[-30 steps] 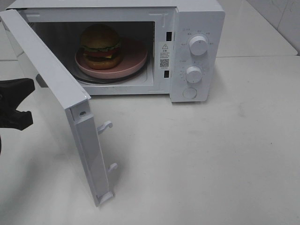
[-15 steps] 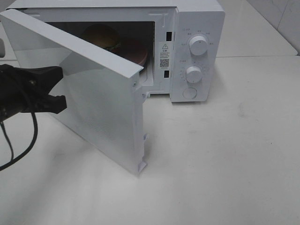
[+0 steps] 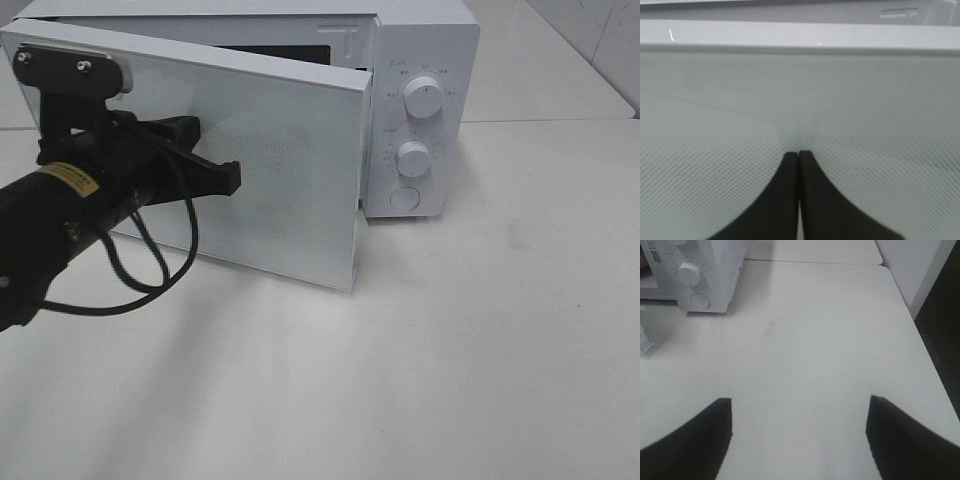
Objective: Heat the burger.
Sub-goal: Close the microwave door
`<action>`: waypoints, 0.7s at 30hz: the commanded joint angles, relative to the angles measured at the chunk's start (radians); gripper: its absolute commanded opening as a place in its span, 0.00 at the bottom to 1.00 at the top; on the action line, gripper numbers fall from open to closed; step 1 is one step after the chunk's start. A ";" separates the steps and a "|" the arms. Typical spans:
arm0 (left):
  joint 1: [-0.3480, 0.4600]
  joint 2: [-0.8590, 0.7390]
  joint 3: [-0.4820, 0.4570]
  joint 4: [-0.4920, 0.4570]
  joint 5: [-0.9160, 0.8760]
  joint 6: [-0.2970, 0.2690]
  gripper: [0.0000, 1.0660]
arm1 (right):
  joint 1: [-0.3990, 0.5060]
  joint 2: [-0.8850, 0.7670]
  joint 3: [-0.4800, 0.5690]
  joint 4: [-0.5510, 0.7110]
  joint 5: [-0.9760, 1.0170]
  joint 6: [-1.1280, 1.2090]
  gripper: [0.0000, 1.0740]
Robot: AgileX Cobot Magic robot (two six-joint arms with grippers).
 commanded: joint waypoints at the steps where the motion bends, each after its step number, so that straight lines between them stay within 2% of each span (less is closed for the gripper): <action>1: -0.028 0.031 -0.059 -0.081 0.005 0.054 0.00 | -0.004 -0.028 0.001 -0.001 0.000 0.007 0.69; 2: -0.036 0.041 -0.078 -0.099 0.011 0.069 0.00 | -0.004 -0.028 0.001 -0.001 0.000 0.007 0.69; 3: -0.046 0.066 -0.121 -0.133 0.024 0.108 0.00 | -0.004 -0.028 0.001 -0.001 0.000 0.007 0.69; 4: -0.046 0.066 -0.121 -0.133 0.024 0.108 0.00 | -0.004 -0.028 0.001 -0.001 0.000 0.007 0.69; 5: -0.049 0.080 -0.143 -0.152 0.029 0.131 0.00 | -0.004 -0.028 0.001 -0.001 0.000 0.007 0.69; 6: -0.058 0.101 -0.189 -0.200 0.039 0.173 0.00 | -0.004 -0.028 0.001 -0.001 0.000 0.007 0.69; 9: -0.058 0.112 -0.212 -0.224 0.048 0.195 0.00 | -0.004 -0.028 0.001 -0.001 0.000 0.007 0.69; 11: -0.058 0.149 -0.288 -0.285 0.083 0.240 0.00 | -0.004 -0.028 0.001 -0.001 0.000 0.007 0.69; 14: -0.058 0.156 -0.308 -0.302 0.087 0.254 0.00 | -0.004 -0.028 0.001 -0.001 0.000 0.007 0.69; 16: -0.058 0.189 -0.375 -0.351 0.096 0.307 0.00 | -0.004 -0.028 0.001 -0.001 0.000 0.007 0.69; 17: -0.058 0.189 -0.375 -0.351 0.096 0.307 0.00 | -0.004 -0.028 0.001 -0.001 0.000 0.007 0.69; 19: -0.058 0.216 -0.418 -0.398 0.099 0.359 0.00 | -0.004 -0.028 0.001 -0.001 0.000 0.007 0.69; 20: -0.058 0.216 -0.418 -0.398 0.099 0.359 0.00 | -0.004 -0.028 0.001 -0.001 0.000 0.007 0.69; 21: -0.058 0.227 -0.442 -0.434 0.106 0.383 0.00 | -0.004 -0.028 0.001 -0.001 0.000 0.007 0.69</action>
